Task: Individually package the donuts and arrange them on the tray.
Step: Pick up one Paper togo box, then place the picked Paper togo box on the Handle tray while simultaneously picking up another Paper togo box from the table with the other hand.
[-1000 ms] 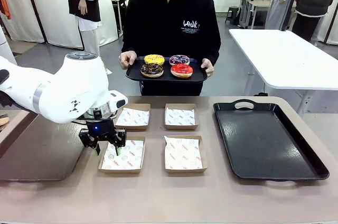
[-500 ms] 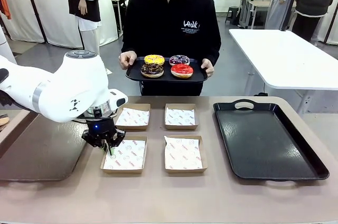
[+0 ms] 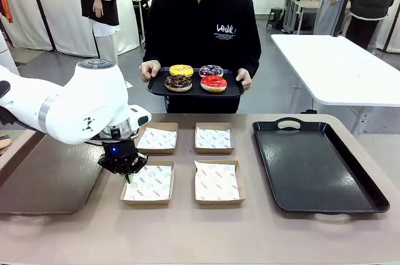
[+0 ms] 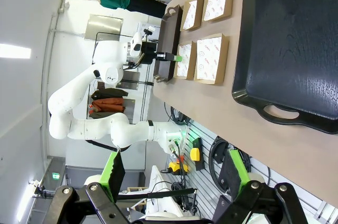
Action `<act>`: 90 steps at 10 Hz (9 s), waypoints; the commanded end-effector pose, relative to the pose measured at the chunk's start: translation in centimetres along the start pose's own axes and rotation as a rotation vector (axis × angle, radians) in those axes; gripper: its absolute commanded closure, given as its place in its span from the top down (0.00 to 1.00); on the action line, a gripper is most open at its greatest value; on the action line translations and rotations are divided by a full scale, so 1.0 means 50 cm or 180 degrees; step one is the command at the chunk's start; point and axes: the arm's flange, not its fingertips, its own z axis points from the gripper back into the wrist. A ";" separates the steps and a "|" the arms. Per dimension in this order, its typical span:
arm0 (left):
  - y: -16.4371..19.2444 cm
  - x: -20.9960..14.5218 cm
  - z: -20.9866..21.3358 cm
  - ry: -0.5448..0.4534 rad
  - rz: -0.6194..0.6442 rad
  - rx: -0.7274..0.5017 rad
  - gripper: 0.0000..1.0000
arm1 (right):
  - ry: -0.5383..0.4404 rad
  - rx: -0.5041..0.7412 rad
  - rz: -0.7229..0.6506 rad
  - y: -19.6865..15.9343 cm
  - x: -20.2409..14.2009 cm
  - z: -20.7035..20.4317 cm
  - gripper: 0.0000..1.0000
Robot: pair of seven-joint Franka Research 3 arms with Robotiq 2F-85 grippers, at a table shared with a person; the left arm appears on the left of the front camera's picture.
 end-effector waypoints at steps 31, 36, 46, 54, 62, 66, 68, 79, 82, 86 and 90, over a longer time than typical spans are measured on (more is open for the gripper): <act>-0.032 0.229 0.383 -0.0160 -0.0360 -0.0145 0.00 | -0.0036 0.0051 0.0049 0.000 0.002 -0.001 1.00; -0.032 0.229 0.383 -0.0160 -0.0360 -0.0145 0.00 | -0.0036 0.0051 0.0049 0.000 0.002 -0.001 1.00; 0.077 0.189 0.417 -0.0171 -0.0419 -0.0275 0.01 | 0.0514 -0.0792 0.0113 0.106 0.034 -0.164 1.00; 0.367 0.102 0.330 -0.0314 -0.0260 -0.0177 0.01 | 0.0991 -0.2518 0.0660 0.207 0.027 -0.628 1.00; 0.385 0.095 0.305 -0.0210 -0.0195 -0.0164 0.01 | 0.1067 -0.2634 0.0783 0.235 0.055 -0.673 1.00; 0.409 0.116 0.294 -0.0251 -0.0240 -0.0270 0.01 | 0.0826 -0.2956 0.0675 0.226 0.055 -0.761 1.00; 0.430 0.098 0.286 -0.0305 -0.0143 -0.0290 0.01 | 0.0693 -0.3352 0.0686 0.212 0.051 -0.828 1.00; 0.391 0.008 0.193 -0.0137 0.0095 -0.0238 0.01 | 0.0662 -0.3331 0.0359 0.081 0.031 -0.932 1.00; 0.392 0.000 0.184 -0.0130 0.0033 -0.0176 0.01 | 0.0717 -0.3291 0.0393 0.075 0.022 -0.950 1.00; 0.411 -0.014 0.182 -0.0122 -0.0009 -0.0054 0.01 | 0.0699 -0.3228 0.0493 0.064 0.021 -0.967 1.00; 0.416 -0.010 0.166 -0.0069 0.0126 0.0102 0.01 | 0.0741 -0.3177 0.0525 0.058 0.020 -0.972 1.00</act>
